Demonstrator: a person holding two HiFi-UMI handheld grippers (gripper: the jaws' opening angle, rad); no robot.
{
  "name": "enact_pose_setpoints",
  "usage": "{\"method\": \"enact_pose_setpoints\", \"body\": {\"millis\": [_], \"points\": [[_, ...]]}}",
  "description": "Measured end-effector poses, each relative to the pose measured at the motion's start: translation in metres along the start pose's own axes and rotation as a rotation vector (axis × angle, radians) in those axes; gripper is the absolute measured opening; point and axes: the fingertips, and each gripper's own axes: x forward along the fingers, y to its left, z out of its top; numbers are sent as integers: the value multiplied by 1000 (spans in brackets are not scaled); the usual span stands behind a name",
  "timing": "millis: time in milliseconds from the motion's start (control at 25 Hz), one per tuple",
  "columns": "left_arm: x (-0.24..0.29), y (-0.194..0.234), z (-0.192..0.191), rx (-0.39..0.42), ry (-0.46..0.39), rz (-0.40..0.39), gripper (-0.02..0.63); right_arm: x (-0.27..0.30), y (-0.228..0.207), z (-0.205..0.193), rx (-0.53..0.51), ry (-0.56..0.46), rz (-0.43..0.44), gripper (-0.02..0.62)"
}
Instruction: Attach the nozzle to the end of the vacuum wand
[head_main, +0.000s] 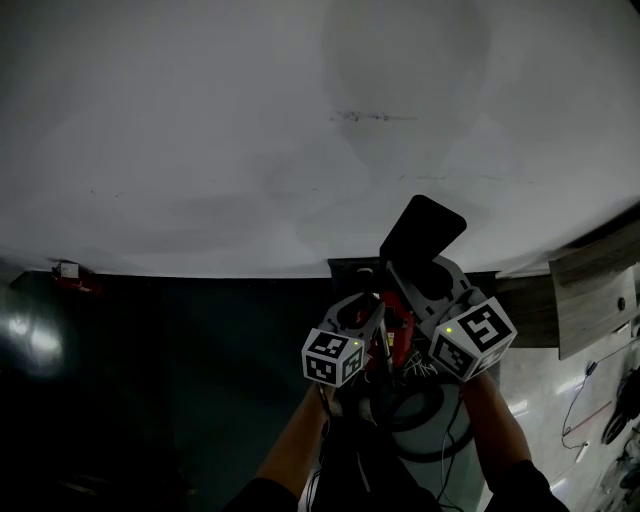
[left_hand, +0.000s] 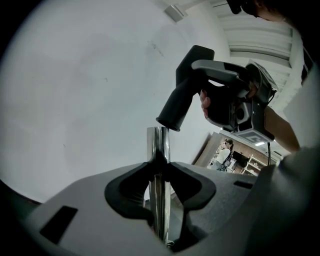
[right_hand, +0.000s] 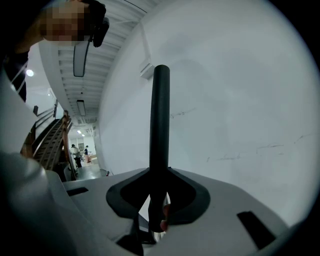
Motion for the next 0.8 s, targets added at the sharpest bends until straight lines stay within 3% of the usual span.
{"method": "enact_pose_setpoints", "body": {"millis": [320,800], "points": [[0,-11,2,36,10,-16,135,2,-9,-10,72,34,13,92],[-3,-14,2,105,43,-9,138,21,9,-10,-49,193,85,92]]}}
